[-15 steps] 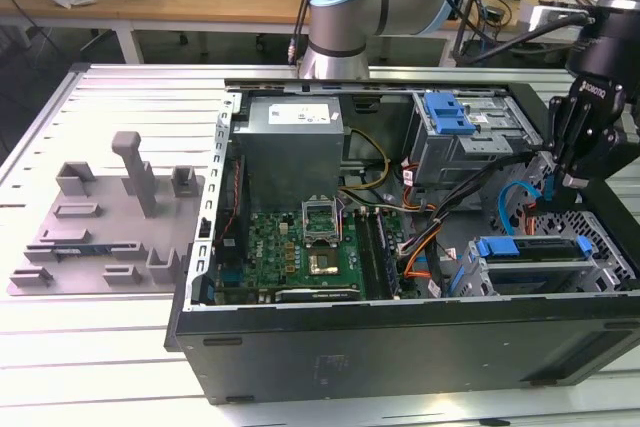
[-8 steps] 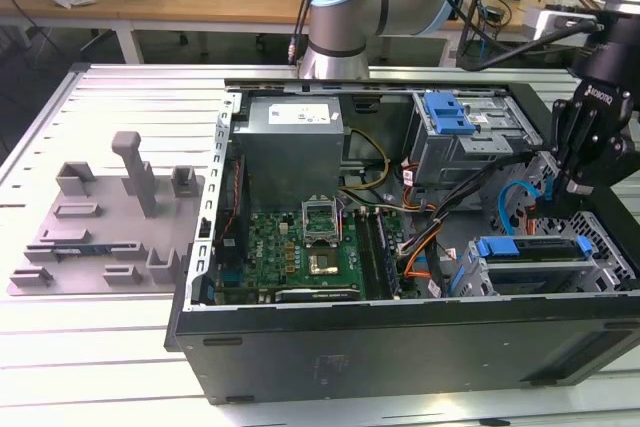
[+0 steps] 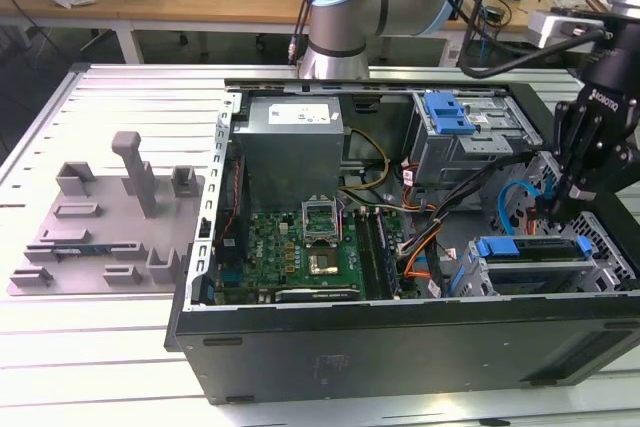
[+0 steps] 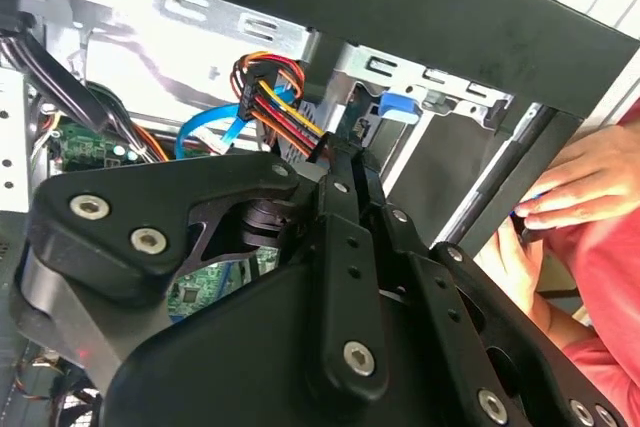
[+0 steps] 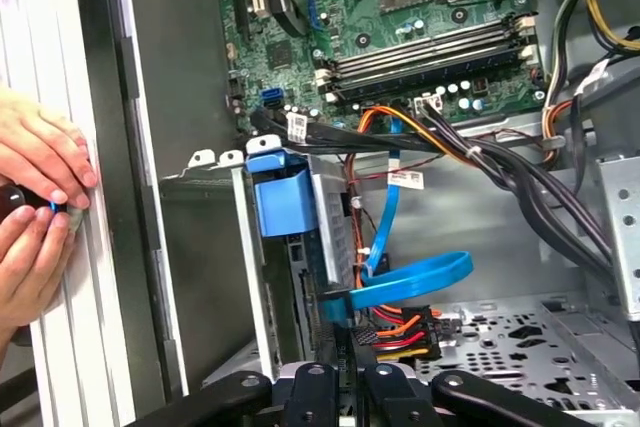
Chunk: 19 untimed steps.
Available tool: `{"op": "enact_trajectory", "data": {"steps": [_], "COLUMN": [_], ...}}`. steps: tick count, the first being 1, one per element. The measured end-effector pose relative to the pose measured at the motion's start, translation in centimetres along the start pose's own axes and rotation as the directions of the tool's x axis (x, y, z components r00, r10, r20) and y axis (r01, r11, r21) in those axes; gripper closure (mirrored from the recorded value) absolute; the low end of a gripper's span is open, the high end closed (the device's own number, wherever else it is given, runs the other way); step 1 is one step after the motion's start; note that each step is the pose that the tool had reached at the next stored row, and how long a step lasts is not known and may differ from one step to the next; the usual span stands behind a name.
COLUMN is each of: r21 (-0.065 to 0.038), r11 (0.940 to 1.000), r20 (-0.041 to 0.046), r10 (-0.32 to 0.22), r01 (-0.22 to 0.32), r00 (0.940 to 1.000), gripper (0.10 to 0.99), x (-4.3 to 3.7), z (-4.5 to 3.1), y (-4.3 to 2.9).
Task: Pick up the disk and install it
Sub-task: 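Insert the first disk wire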
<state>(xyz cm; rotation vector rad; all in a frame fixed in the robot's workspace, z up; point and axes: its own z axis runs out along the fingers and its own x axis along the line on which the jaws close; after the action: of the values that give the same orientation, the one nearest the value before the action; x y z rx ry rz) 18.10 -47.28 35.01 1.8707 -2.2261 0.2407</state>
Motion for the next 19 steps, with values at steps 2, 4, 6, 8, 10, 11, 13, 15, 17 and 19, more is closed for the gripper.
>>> {"op": "enact_trajectory", "data": {"steps": [2, 4, 6, 8, 10, 11, 13, 15, 17, 19], "r21": [0.002, 0.004, 0.008, 0.009, 0.01, 0.01, 0.011, 0.012, 0.013, 0.014], "r11": [1.0, 1.0, 0.9999, 0.9999, 0.9999, 0.9998, 0.9998, 0.9998, 0.9998, 0.9997], "r20": [0.0085, 0.0153, 0.0259, 0.0384, 0.0548, 0.0631, 0.0738, 0.0841, 0.0894, 0.093], "r10": [-0.004, -0.007, -0.009, -0.012, -0.014, -0.015, -0.016, -0.017, -0.019, -0.021], "r01": [0.004, 0.006, 0.009, 0.011, 0.013, 0.014, 0.015, 0.016, 0.017, 0.02], "r00": [1.0, 0.9999, 0.9996, 0.9992, 0.9984, 0.9979, 0.9971, 0.9963, 0.9958, 0.9954], "gripper": [0.918, 0.918, 0.918, 0.918, 0.918, 0.918, 0.918, 0.918, 0.918, 0.918], "x": [0.38, 0.48, 0.58, 0.71, 0.88, 0.97, 1.09, 1.28, 1.53, 1.74], "z": [0.11, 0.13, 0.15, 0.16, 0.19, 0.19, 0.21, 0.24, 0.31, 0.36], "y": [0.05, 0.06, 0.09, 0.19, 0.34, 0.4, 0.44, 0.49, 0.53, 0.53]}}
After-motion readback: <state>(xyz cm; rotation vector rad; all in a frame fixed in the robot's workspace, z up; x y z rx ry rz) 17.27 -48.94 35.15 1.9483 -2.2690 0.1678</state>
